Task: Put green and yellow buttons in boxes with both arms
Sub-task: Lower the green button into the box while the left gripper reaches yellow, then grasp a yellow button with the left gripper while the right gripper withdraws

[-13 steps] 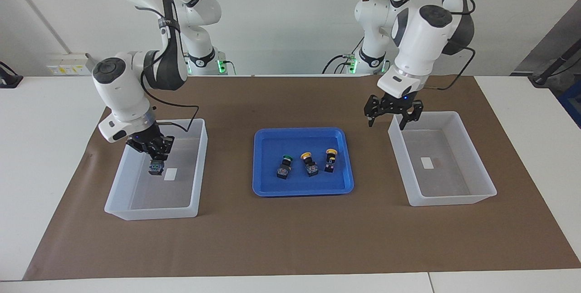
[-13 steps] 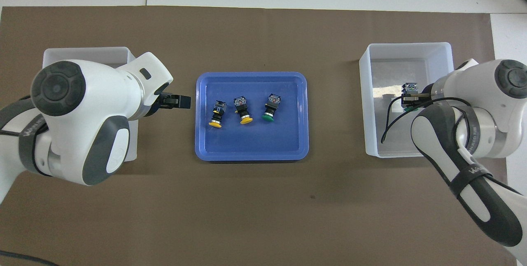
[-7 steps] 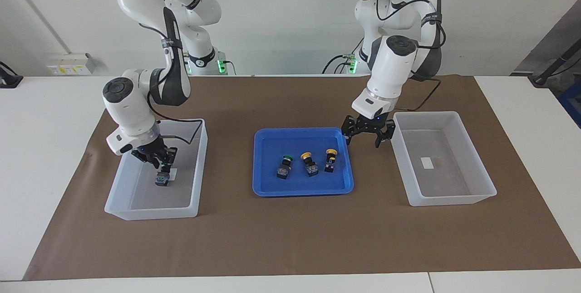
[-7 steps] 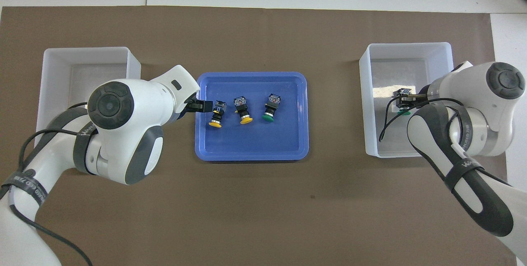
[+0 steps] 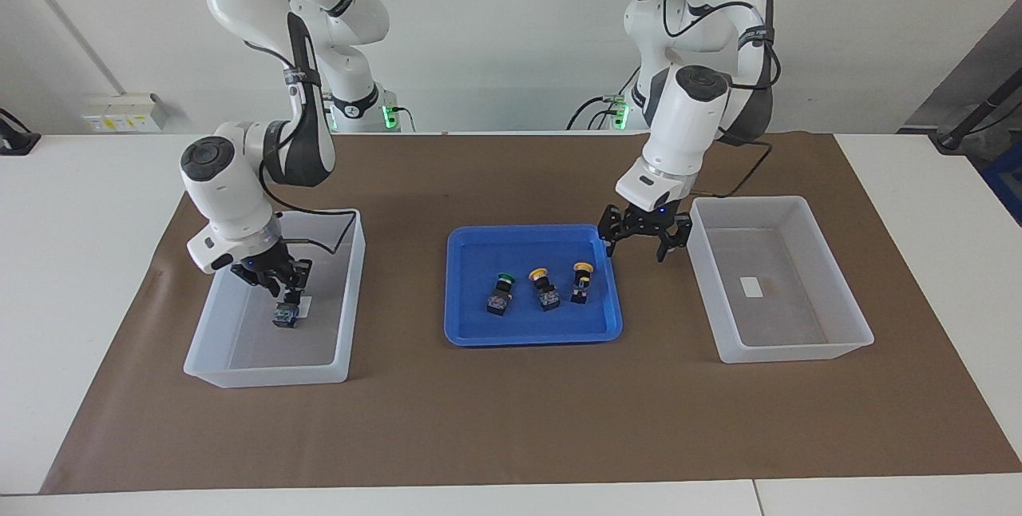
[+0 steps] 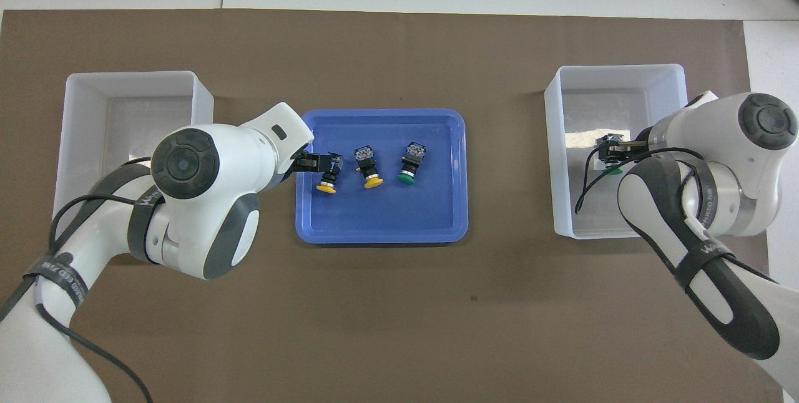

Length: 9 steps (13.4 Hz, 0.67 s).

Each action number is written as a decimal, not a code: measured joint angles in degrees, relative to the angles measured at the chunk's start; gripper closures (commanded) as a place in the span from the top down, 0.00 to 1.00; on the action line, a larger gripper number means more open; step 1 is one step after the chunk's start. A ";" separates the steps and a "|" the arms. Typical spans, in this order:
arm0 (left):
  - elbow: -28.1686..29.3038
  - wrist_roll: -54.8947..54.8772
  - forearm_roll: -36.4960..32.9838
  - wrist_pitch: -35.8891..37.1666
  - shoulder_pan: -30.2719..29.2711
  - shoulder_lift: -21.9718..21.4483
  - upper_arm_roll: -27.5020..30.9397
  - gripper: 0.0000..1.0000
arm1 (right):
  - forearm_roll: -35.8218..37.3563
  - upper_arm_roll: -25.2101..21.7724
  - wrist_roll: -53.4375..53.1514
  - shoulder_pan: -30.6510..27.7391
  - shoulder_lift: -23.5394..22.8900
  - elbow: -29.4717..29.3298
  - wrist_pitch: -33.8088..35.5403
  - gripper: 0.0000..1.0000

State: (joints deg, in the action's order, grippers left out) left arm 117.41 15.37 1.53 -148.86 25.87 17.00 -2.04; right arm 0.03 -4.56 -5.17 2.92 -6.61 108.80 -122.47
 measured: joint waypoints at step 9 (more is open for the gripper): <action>0.10 0.06 0.00 0.00 1.37 0.11 -0.06 0.00 | 0.00 0.24 -0.13 -0.05 5.88 -15.28 24.26 1.00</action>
State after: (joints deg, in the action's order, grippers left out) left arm 117.51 15.43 1.53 -148.86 27.25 17.11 -2.10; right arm 0.03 -4.32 -5.31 2.88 -0.73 93.52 -98.21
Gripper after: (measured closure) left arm 0.661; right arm 0.000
